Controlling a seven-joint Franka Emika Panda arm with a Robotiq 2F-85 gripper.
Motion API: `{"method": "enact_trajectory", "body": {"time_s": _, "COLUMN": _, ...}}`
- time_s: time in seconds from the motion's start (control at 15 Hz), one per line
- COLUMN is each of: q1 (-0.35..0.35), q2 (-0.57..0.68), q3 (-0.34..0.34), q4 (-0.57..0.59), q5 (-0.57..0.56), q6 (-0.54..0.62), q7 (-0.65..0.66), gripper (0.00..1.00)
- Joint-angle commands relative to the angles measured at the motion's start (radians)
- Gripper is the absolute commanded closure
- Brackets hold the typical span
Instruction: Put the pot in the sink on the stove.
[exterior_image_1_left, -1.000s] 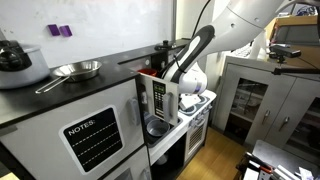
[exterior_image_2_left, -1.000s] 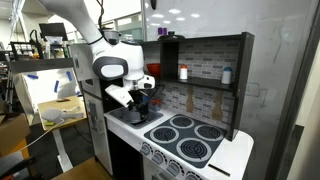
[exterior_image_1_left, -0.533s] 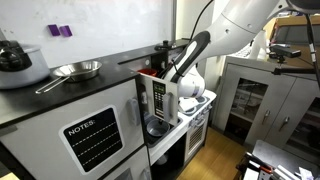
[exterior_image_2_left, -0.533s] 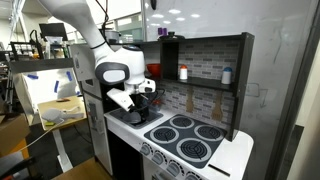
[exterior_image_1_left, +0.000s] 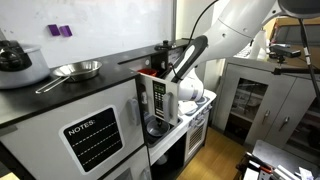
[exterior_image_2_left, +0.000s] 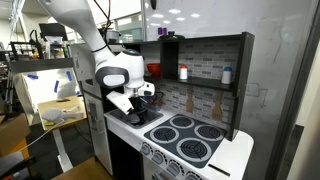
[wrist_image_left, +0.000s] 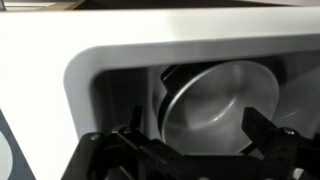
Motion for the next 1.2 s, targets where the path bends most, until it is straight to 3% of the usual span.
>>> {"method": "enact_trajectory", "body": {"time_s": 0.0, "q1": -0.04, "q2": 0.023, "q3": 0.038, "q4": 0.01, "q5": -0.015, "q6": 0.026, "q7": 0.01, "gripper": 0.0}}
{"method": "enact_trajectory", "body": {"time_s": 0.2, "q1": -0.047, "q2": 0.028, "q3": 0.042, "q4": 0.011, "q5": -0.017, "q6": 0.029, "q7": 0.01, "gripper": 0.0}}
{"method": "enact_trajectory", "body": {"time_s": 0.47, "q1": -0.049, "q2": 0.033, "q3": 0.047, "q4": 0.008, "q5": -0.022, "q6": 0.044, "q7": 0.013, "gripper": 0.42}}
{"method": "enact_trajectory", "body": {"time_s": 1.0, "q1": -0.066, "q2": 0.036, "q3": 0.065, "q4": 0.0, "q5": -0.031, "q6": 0.074, "q7": 0.012, "gripper": 0.97}}
{"method": "enact_trajectory", "body": {"time_s": 1.13, "q1": -0.074, "q2": 0.036, "q3": 0.07, "q4": -0.001, "q5": -0.029, "q6": 0.078, "q7": 0.01, "gripper": 1.0}}
